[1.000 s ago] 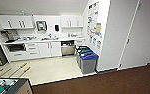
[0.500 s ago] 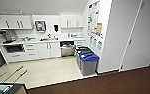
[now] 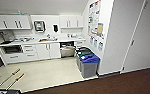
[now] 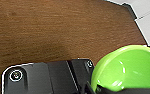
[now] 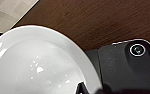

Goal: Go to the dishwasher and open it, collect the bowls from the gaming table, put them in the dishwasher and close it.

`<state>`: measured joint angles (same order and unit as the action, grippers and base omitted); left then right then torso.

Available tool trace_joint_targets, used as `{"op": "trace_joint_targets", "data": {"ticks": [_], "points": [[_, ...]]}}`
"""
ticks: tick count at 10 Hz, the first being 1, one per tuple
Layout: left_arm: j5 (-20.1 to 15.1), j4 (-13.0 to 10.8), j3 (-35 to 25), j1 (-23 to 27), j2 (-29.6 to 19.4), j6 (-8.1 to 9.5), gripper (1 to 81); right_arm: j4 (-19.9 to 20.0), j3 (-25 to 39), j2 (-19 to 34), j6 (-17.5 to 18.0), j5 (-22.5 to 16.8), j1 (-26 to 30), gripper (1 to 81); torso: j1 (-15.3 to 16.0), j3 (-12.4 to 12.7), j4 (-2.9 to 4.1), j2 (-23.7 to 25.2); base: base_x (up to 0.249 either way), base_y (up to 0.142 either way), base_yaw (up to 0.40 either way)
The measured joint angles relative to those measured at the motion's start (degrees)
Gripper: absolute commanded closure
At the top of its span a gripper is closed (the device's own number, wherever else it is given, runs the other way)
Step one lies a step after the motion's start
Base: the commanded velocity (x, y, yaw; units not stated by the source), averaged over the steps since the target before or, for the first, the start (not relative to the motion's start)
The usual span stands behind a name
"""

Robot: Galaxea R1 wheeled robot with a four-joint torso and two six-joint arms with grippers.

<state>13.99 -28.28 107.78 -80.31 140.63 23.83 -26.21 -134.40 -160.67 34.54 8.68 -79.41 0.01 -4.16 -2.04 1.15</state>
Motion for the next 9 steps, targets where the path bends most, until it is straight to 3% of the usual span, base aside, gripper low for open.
{"op": "trace_joint_targets", "data": {"ticks": [9], "points": [[0.17,0.00,0.00,0.00,-0.13,0.20,81.1,0.00,-0.28,-0.11,0.00,0.00,0.04,81.1,0.00,0.00,0.00,0.00,0.159,0.000,0.000]]}}
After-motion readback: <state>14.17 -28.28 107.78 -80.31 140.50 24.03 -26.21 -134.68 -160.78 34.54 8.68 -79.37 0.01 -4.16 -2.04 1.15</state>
